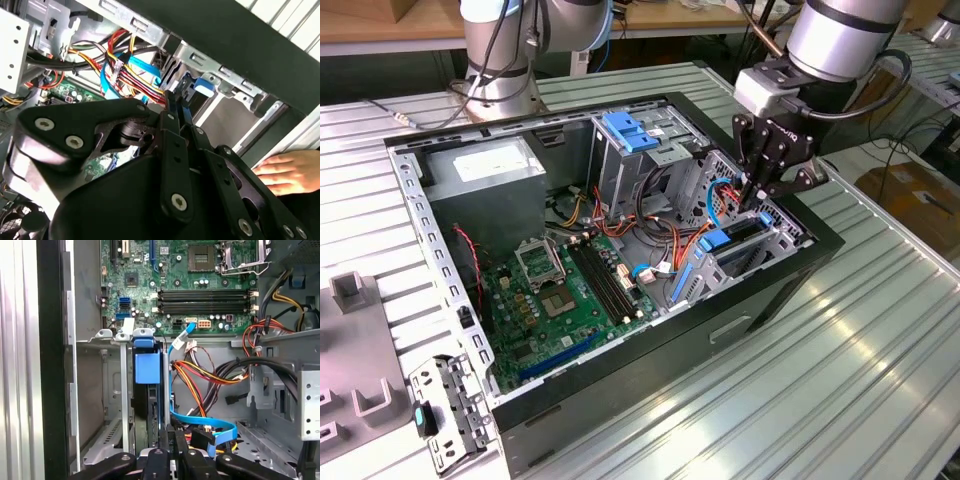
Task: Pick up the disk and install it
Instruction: 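Insert the first disk wire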
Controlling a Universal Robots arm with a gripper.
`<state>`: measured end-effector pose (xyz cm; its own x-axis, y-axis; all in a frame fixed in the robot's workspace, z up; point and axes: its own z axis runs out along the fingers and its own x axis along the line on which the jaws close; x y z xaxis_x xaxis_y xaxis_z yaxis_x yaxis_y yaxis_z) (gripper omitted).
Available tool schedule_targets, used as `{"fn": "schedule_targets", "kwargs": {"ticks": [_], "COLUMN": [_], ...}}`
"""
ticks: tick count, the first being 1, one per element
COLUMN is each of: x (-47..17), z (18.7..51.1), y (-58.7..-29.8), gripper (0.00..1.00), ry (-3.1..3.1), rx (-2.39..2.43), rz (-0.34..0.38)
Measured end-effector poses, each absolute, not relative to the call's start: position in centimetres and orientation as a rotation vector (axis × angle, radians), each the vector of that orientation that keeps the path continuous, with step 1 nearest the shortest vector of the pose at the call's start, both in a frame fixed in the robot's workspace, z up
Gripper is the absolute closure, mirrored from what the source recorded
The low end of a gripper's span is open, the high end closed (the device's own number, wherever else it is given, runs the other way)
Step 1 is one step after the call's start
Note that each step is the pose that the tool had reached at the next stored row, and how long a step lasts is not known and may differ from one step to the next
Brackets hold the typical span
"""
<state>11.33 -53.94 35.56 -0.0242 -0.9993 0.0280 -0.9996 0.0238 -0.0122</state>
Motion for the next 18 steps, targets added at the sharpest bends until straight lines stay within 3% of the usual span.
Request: {"fn": "schedule_targets", "kwargs": {"ticks": [18], "x": [11.11], "z": [35.33], "y": [-54.58], "gripper": [0.84], "ry": [-2.253], "rx": [2.172], "rz": [0.044]}}
